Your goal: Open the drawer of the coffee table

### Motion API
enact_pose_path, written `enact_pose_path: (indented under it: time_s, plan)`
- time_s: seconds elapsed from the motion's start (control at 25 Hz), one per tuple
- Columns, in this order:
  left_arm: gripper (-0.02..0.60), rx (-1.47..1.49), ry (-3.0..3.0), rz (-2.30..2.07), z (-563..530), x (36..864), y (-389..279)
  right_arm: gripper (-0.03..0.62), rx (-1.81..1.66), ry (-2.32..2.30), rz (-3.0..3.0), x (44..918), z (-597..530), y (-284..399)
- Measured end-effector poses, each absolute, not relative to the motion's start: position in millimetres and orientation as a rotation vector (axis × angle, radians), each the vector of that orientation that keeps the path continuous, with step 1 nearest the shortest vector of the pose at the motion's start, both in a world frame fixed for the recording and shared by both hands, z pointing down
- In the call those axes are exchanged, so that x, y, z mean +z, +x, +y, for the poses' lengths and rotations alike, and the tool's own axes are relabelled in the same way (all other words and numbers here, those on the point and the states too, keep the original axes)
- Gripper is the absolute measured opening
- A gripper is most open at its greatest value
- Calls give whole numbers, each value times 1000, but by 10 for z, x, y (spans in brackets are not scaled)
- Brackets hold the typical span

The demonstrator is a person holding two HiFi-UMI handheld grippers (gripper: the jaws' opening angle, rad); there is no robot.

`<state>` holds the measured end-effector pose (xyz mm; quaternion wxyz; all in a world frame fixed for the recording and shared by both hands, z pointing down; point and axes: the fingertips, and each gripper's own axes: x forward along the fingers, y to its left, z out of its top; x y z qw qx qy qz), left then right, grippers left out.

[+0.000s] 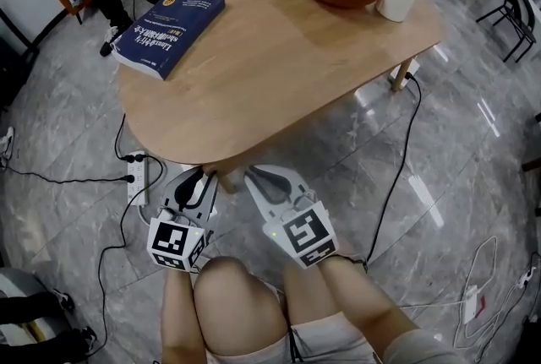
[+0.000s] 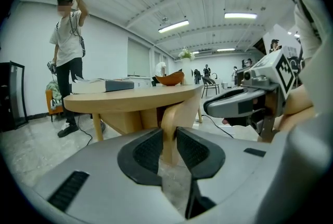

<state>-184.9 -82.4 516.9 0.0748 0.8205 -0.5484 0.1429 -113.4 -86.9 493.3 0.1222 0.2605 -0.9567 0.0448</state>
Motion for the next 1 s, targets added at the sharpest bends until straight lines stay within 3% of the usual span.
enact_pose_path:
  time_s: [1.0]
  plan:
    - [86,432,2480,-1626,-726,5162,-1778,23,-305,780,-2637,4837,-880,-1040]
